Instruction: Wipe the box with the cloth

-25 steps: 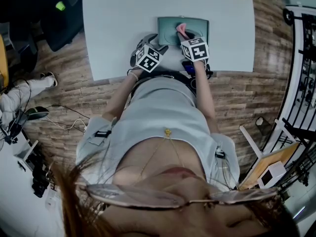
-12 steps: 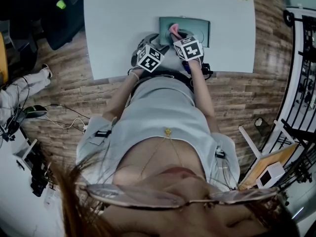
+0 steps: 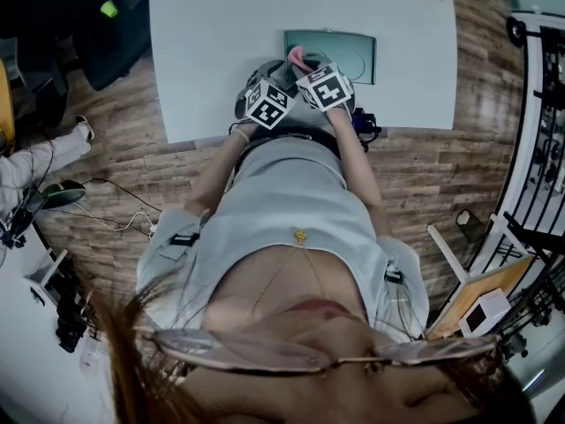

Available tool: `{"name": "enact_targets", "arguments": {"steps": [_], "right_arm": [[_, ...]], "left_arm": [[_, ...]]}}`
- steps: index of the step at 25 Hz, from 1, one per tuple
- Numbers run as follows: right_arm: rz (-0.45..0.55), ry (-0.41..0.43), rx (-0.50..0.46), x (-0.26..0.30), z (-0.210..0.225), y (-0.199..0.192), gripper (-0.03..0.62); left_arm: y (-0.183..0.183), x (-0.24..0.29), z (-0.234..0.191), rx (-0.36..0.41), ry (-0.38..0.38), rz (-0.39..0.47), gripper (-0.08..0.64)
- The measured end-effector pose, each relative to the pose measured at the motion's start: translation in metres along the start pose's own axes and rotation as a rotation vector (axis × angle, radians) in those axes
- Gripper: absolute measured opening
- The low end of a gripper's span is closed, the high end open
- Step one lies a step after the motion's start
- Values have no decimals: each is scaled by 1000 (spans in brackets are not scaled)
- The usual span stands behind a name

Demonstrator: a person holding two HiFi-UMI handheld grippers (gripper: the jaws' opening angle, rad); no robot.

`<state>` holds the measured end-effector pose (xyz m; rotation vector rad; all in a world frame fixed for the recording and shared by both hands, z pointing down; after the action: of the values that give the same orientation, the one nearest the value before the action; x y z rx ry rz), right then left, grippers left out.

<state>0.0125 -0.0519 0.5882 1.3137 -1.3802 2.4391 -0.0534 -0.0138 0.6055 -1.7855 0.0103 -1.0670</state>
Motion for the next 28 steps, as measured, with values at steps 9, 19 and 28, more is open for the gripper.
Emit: {"name": "enact_targets", "arguments": {"steps": [9,19,28], "right_arm": [[11,-1,-38,0,-1,0,41],[123,-59,-21,-37,21,-7,41],[145,-275,101,-103,73,-50,41]], "left_arm": [[0,-1,-1,-2,-1,3,308],[-1,-1,-1,3,-2,10,307],[0,0,1,2,-3,3,307]]}}
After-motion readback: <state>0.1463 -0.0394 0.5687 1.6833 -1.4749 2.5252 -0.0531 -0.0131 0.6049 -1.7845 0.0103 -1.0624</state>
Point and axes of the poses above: the fingertips, and each gripper's own axes: x forward along the fingers, z to its right, y out of its top, the point moved 7 cm from there along -x, backward along the fingers, and after that the axes turned 10 degrees about z, right-handed, at the moved point
